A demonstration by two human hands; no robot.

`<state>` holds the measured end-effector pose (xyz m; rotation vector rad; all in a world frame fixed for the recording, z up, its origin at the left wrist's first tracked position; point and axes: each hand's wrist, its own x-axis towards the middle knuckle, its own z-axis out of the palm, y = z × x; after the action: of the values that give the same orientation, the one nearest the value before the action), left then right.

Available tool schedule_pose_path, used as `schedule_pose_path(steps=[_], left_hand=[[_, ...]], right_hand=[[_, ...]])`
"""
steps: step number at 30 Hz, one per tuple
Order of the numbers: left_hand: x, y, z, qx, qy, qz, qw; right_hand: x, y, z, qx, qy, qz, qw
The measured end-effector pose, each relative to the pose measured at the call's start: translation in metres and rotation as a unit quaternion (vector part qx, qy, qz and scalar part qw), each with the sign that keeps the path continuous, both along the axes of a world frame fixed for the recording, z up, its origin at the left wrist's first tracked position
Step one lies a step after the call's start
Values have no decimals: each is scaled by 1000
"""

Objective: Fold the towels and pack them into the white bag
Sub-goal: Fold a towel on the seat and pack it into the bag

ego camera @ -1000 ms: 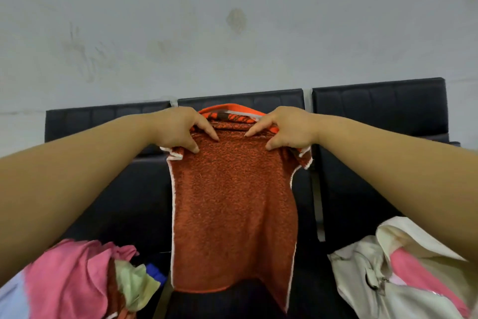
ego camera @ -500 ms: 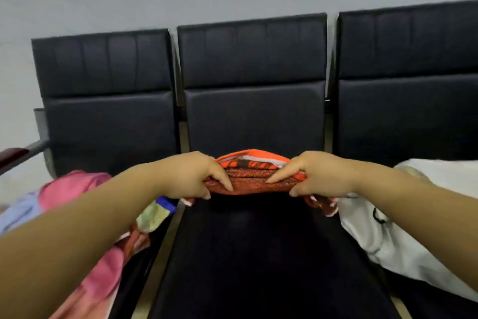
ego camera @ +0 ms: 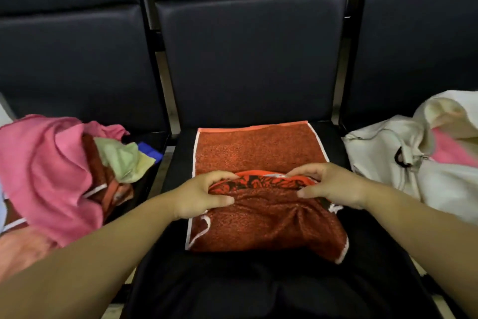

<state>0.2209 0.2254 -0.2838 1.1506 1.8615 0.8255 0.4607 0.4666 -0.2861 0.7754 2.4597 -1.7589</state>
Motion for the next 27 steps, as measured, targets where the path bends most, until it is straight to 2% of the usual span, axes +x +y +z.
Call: schedule_pose_path(steps=[2,4,6,9,11,14,17,21,27], left_hand=[[1,3,-10,-17,40,16,999],[-1,0,-7,-58,55,3,997],[0,-11,2,-130,35,-57,989],[2,-38,10,-193,-58,-115,973],[6,-51,10,-183,-110,-99,972],[9,-53,5,-124,-119,-12,985],[7,-50,2,-61,-71,75,993],[1,-41,-1,-35,-28,201,979],[-8,-31,-11,-24,32,239,970]], right_hand=[[-5,-2,-10,59,-28,3,998],[-2,-7,-15,60,-45,-8,997],[9,-19,-13,11,-84,28,996],[30,-43,-4,-110,-139,100,979],[37,-49,-3,-149,-117,79,979],[37,-47,-9,-116,-67,9,991],[35,-41,-13,-36,-40,-43,998],[28,-30,-14,7,-14,-92,996],[24,-15,-13,39,2,-120,992]])
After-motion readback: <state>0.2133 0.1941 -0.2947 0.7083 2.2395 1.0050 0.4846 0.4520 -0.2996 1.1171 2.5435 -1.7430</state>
